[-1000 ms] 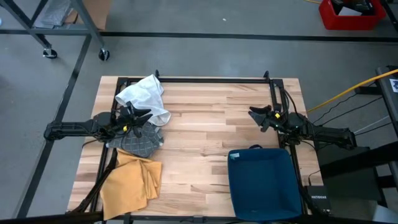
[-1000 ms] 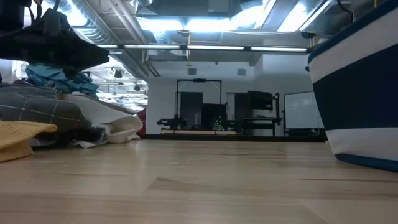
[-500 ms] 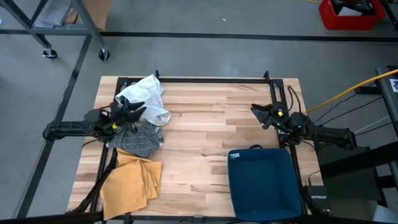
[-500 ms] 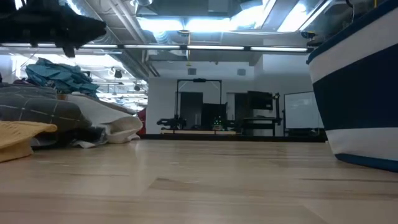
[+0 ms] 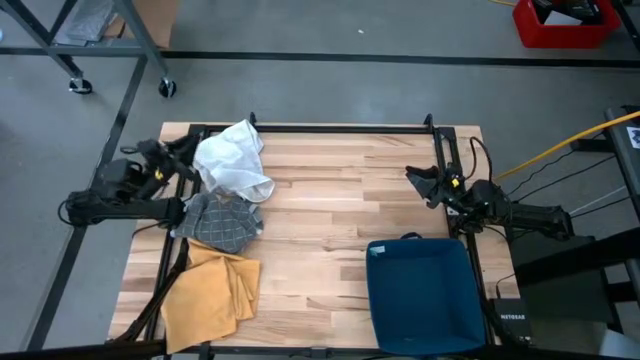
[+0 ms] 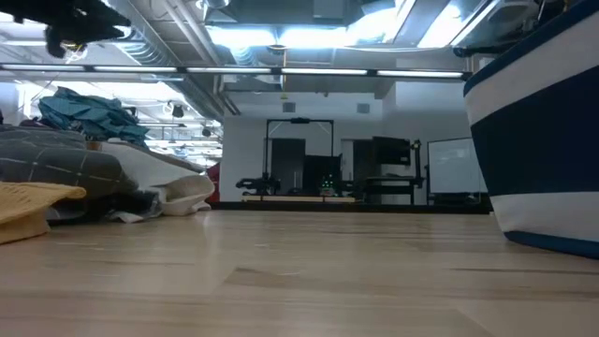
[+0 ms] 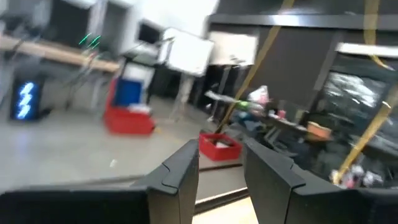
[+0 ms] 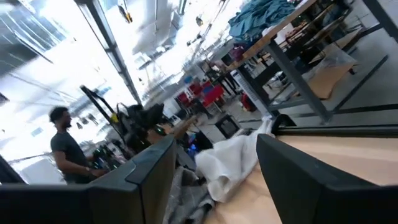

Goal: Fold towel
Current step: Fold the white towel

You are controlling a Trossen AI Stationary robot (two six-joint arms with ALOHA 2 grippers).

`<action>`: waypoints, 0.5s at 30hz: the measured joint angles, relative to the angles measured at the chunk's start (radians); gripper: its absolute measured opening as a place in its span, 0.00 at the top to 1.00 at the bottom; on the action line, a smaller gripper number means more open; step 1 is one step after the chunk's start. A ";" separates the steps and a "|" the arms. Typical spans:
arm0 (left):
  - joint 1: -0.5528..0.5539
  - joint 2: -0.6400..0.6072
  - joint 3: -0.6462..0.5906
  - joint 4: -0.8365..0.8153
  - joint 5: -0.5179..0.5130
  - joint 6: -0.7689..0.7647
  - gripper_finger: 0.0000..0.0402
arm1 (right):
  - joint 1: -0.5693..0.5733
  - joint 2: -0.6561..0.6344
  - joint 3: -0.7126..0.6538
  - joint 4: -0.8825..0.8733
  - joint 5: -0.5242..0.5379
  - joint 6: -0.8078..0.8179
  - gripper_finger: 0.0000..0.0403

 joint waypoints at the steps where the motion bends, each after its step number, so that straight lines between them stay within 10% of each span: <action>1: 0.000 0.000 0.023 -0.052 -0.010 -0.070 0.72 | 0.000 0.006 0.011 -0.006 0.000 -0.013 0.43; 15: 0.000 0.018 0.076 -0.868 0.270 -1.121 0.72 | 0.000 0.331 0.270 0.000 -0.053 -0.271 0.43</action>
